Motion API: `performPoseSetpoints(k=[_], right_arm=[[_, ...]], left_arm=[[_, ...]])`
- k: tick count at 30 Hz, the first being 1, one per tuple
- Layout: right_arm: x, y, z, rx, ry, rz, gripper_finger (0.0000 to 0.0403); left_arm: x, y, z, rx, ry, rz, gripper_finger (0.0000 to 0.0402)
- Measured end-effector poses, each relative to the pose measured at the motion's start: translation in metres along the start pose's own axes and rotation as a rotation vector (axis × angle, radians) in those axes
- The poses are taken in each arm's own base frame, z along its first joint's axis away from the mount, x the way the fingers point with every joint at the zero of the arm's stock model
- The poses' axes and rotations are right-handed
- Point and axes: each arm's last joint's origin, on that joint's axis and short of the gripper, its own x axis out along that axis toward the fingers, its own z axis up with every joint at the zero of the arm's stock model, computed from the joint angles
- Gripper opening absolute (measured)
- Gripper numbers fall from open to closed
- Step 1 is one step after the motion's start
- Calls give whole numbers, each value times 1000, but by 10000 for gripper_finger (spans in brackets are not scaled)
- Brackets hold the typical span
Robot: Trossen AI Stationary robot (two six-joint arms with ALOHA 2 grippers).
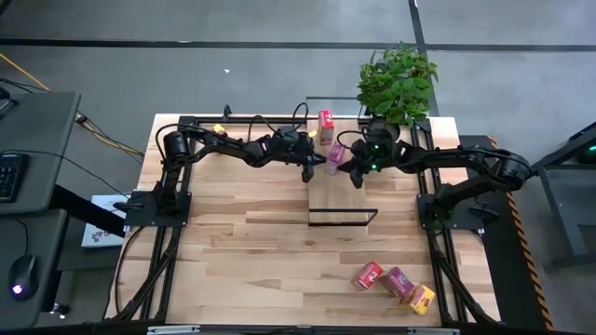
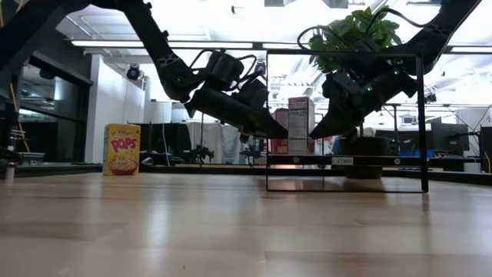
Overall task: Stack cereal on shelf
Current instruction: Adjust the purple cereal box on the shelf
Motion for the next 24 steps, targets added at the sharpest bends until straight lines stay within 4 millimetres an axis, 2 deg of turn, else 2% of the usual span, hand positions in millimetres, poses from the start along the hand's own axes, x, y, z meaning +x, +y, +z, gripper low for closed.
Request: performPoseSetpoints(k=[10,24], right_arm=[[-4,-12,2,24,-26,-99,0],[-2,-7,2,14,-18,-56,0]], left_arm=[[1,-3,-1,-7,7,-11,0],[-2,6,0,-24,-3,57,0]])
